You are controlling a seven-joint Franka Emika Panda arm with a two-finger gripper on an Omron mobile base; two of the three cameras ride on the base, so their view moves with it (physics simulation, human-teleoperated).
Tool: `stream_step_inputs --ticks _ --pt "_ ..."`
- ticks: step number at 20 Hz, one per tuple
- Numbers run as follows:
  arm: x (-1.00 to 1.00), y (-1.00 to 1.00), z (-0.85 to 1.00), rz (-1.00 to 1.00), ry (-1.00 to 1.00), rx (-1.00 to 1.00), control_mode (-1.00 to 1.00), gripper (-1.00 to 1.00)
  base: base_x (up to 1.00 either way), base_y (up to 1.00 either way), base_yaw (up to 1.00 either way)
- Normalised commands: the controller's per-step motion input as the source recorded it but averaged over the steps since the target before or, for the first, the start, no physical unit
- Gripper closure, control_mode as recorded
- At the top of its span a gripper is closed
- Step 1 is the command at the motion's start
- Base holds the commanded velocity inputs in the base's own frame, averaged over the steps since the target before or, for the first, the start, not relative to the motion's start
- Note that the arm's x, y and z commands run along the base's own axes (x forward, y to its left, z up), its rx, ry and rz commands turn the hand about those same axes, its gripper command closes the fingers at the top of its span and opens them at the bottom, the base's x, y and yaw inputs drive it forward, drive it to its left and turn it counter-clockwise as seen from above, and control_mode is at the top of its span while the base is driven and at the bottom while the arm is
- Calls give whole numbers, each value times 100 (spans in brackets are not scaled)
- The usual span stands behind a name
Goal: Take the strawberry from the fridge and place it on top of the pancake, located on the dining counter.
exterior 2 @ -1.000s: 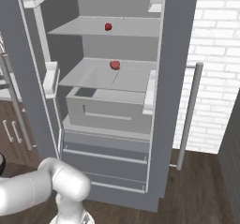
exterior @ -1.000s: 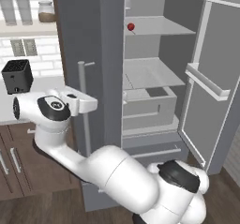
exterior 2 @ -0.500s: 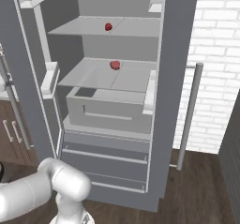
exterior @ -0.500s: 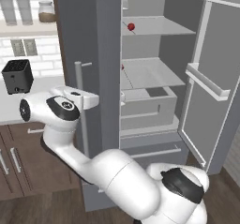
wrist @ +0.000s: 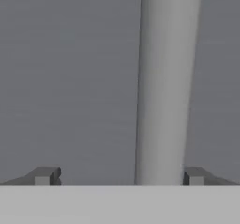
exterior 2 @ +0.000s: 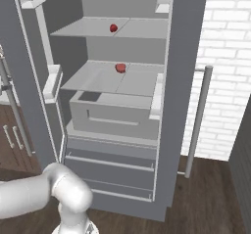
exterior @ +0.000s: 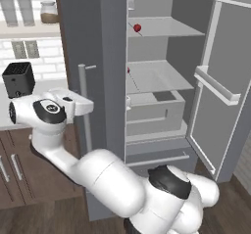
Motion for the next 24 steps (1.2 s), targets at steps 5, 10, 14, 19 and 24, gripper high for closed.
stream_step_inputs --ticks 5,10,14,19,24 --pt "-23 22 0 -21 4 0 -100 -100 0 0 0" --pt "-11 10 -1 0 0 7 -100 -100 0 0 0" --pt "-20 23 -10 21 0 2 -100 -100 0 0 0" --pt "-95 -4 0 37 0 1 -100 -100 0 0 0" --pt "-100 -69 -4 45 0 26 -100 -100 0 0 0"
